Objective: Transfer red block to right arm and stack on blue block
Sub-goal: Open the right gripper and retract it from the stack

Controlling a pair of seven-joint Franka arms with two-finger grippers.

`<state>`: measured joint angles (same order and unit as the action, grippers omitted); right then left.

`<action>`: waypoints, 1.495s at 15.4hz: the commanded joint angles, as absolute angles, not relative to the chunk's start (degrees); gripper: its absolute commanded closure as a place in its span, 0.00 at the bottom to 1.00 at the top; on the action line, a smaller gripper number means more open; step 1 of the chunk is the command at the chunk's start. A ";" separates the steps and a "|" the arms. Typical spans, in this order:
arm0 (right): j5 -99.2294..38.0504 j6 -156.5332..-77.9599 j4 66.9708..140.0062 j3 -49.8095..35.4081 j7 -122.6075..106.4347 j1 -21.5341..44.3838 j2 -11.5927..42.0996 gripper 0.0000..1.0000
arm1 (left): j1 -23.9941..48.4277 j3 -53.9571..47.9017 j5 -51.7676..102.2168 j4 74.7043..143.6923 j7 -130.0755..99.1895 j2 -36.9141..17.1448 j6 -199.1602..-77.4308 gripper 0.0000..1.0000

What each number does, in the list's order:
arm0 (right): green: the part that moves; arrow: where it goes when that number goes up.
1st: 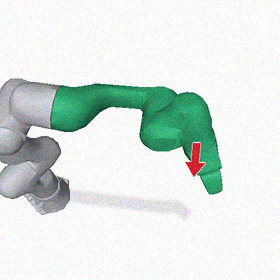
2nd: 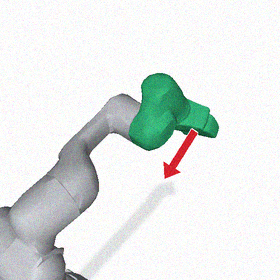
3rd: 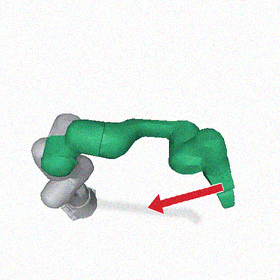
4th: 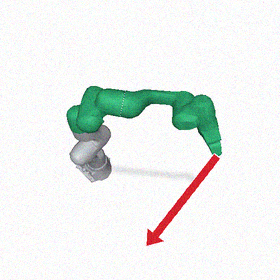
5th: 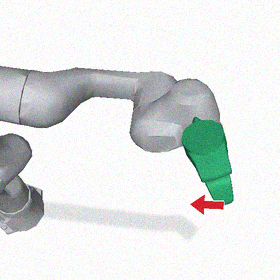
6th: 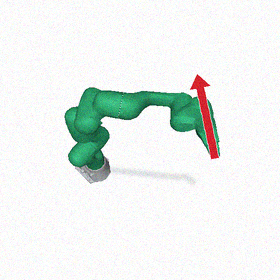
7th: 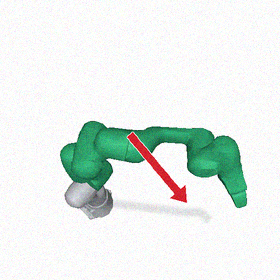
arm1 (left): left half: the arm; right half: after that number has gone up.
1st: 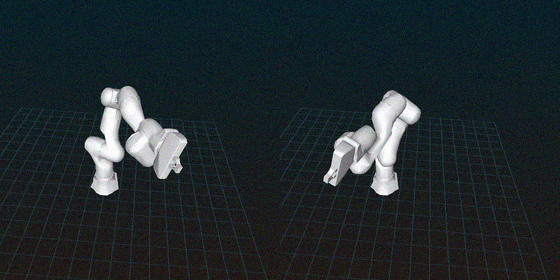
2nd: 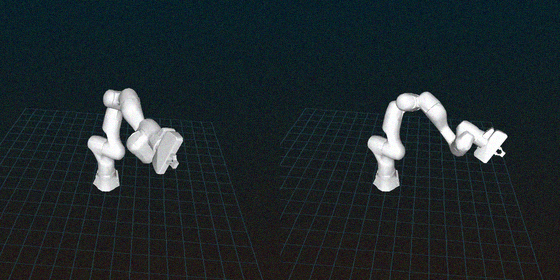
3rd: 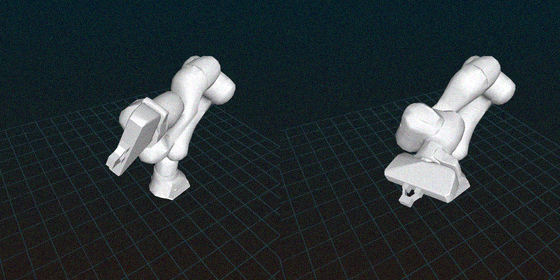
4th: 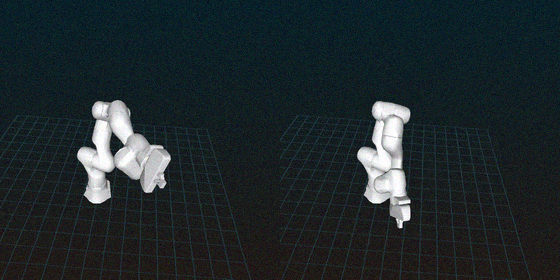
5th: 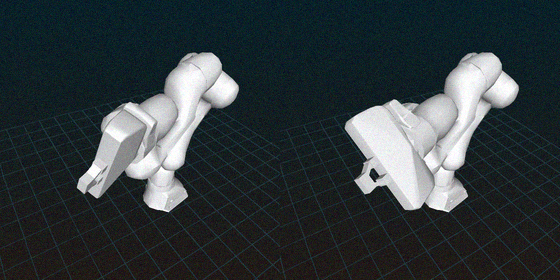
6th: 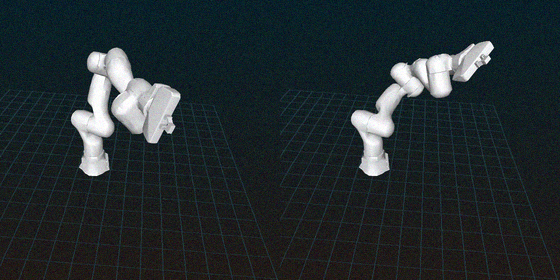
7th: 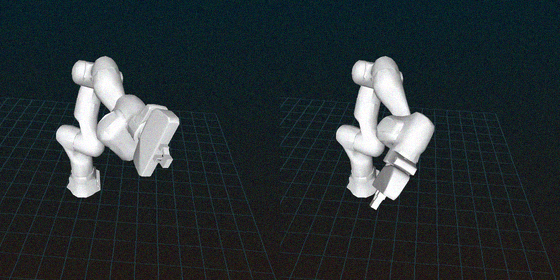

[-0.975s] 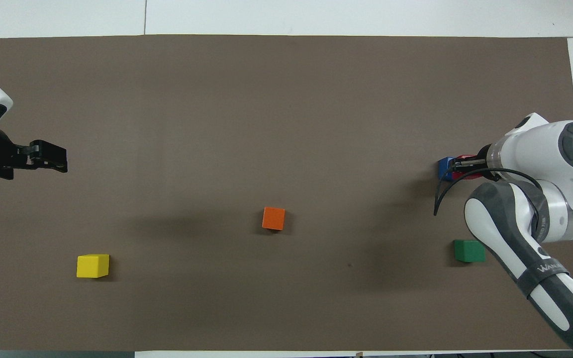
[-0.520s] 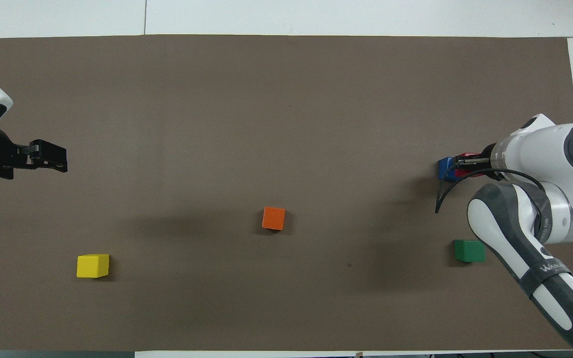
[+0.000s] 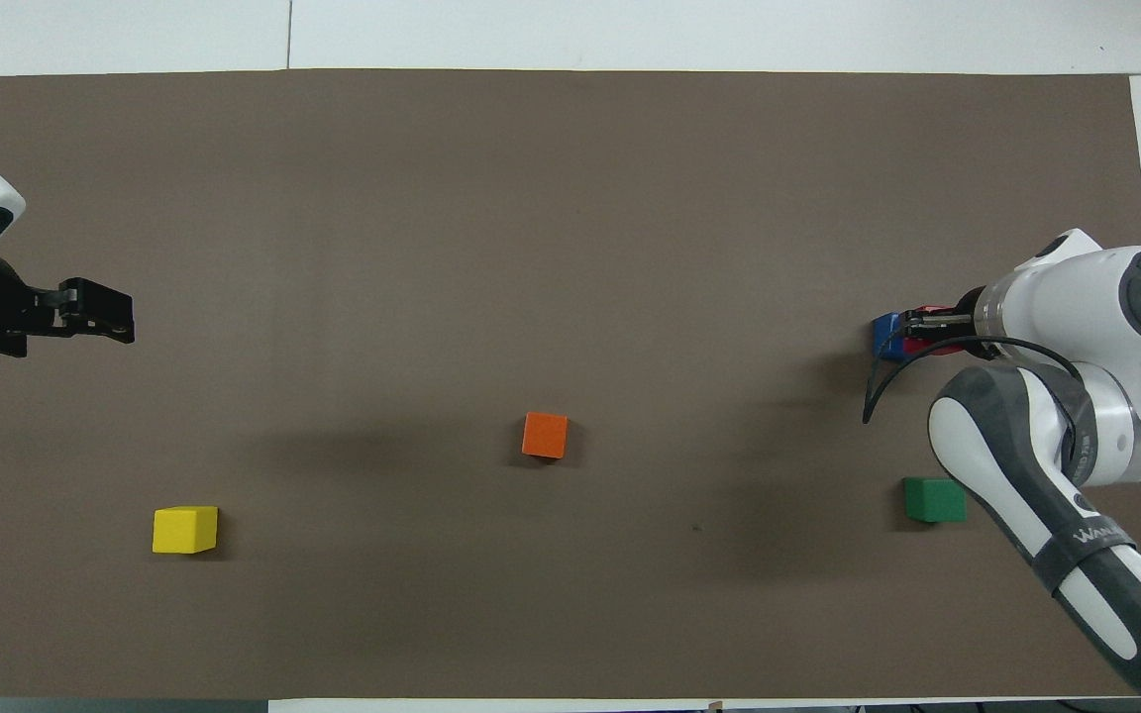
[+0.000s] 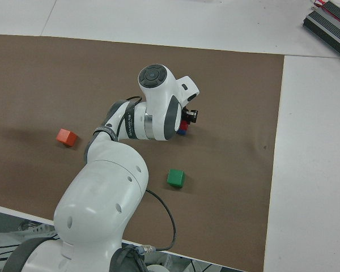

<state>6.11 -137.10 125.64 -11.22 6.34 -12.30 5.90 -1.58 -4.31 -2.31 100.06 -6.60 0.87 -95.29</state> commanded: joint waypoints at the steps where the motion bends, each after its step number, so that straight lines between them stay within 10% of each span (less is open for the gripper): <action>1: 6.59 -136.41 126.83 -11.78 8.35 -12.39 5.54 1.00 | -0.62 -3.25 -1.41 100.81 -5.80 1.67 -96.06 0.00; 8: 6.59 -137.11 126.91 -11.78 8.00 -11.69 5.54 1.00 | -0.62 -3.34 -1.41 100.81 -5.80 1.67 -96.06 0.00; 9: 6.59 -137.20 126.91 -11.78 7.82 -11.78 5.71 0.85 | -0.62 -3.34 -1.41 100.81 -5.80 1.67 -96.06 0.00; 10: 6.59 -137.28 126.74 -11.78 7.74 -11.78 5.71 0.23 | -0.62 -3.34 -1.41 100.81 -5.80 1.67 -96.06 0.00; 11: 6.50 -137.20 126.48 -11.78 8.00 -11.60 5.80 0.00 | -0.62 -3.34 -1.41 100.81 -5.80 1.67 -96.06 0.00; 17: 6.59 -135.71 124.20 -11.78 6.50 -11.69 5.80 0.00 | -0.53 -3.34 -1.41 100.81 -5.89 1.76 -96.07 0.00; 23: 4.49 -117.89 111.20 -11.95 6.59 -11.34 4.40 0.00 | -0.18 -3.52 -1.41 100.37 -5.45 1.76 -95.71 0.00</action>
